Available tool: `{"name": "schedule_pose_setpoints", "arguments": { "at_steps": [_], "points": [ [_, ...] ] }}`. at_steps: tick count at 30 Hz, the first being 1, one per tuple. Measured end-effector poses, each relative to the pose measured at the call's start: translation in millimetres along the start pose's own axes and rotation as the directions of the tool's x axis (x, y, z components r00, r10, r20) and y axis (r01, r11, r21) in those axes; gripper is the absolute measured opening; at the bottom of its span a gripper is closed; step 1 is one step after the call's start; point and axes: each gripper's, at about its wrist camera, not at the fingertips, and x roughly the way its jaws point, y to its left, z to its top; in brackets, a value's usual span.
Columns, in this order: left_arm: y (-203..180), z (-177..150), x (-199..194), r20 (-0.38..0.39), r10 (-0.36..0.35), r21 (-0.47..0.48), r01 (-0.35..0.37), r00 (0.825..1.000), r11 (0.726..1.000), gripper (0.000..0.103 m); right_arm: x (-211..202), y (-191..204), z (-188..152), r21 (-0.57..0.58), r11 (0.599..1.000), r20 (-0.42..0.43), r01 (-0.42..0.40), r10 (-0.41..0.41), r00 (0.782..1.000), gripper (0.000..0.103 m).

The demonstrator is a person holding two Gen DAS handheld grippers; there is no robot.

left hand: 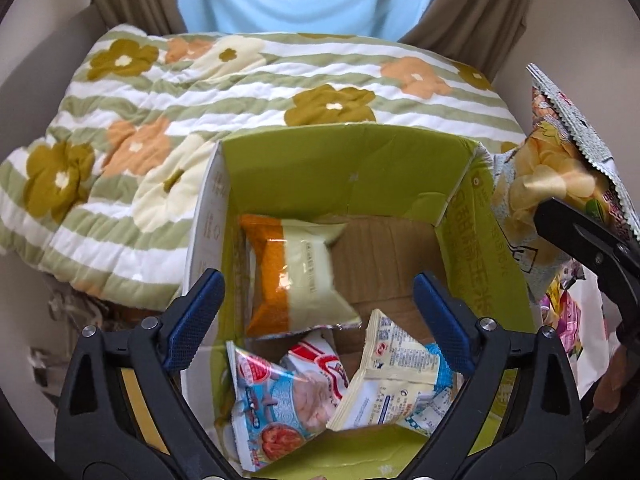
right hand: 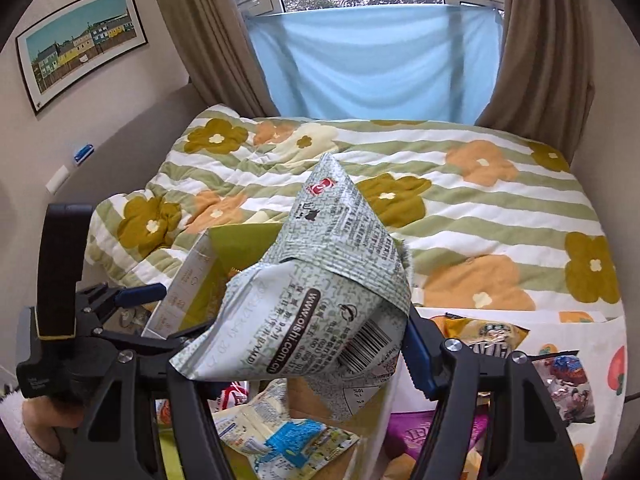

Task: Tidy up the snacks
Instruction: 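Carry both bags over the box and release them inside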

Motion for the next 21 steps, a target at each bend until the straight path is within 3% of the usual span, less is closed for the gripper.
{"name": "schedule_pose_setpoints", "arguments": {
  "at_steps": [9, 16, 17, 19, 21],
  "points": [
    [14.3, -14.2, -9.3, 0.019, 0.029, -0.045, -0.028, 0.999, 0.999, 0.095, 41.5, 12.5, 5.9, -0.013, 0.994, -0.085, -0.108, 0.106, 0.991, 0.065],
    [26.7, -21.6, -16.4, 0.004, 0.039, -0.094, -0.038, 0.999, 0.995, 0.095, 65.0, 13.6, 4.9, 0.015, 0.996, -0.125, -0.086, 0.088, 0.988, 0.067],
    [27.5, -22.5, -17.3, 0.004, 0.046, -0.094, -0.045, 0.999, 0.995, 0.095, 65.9, 12.4, 4.8, 0.021, 0.996, -0.125, -0.085, 0.086, 0.988, 0.069],
    [28.2, -24.9, -19.0, 0.002, 0.052, -0.095, -0.051, 0.999, 0.994, 0.095, 66.9, 12.2, 5.8, 0.031, 0.995, -0.125, -0.091, 0.094, 0.988, 0.096],
    [29.8, -27.6, -21.3, 0.001, 0.052, -0.099, -0.052, 0.999, 0.994, 0.095, 62.8, 11.5, 4.9, 0.027, 0.995, -0.108, -0.092, 0.094, 0.990, 0.102]
  ]
}}
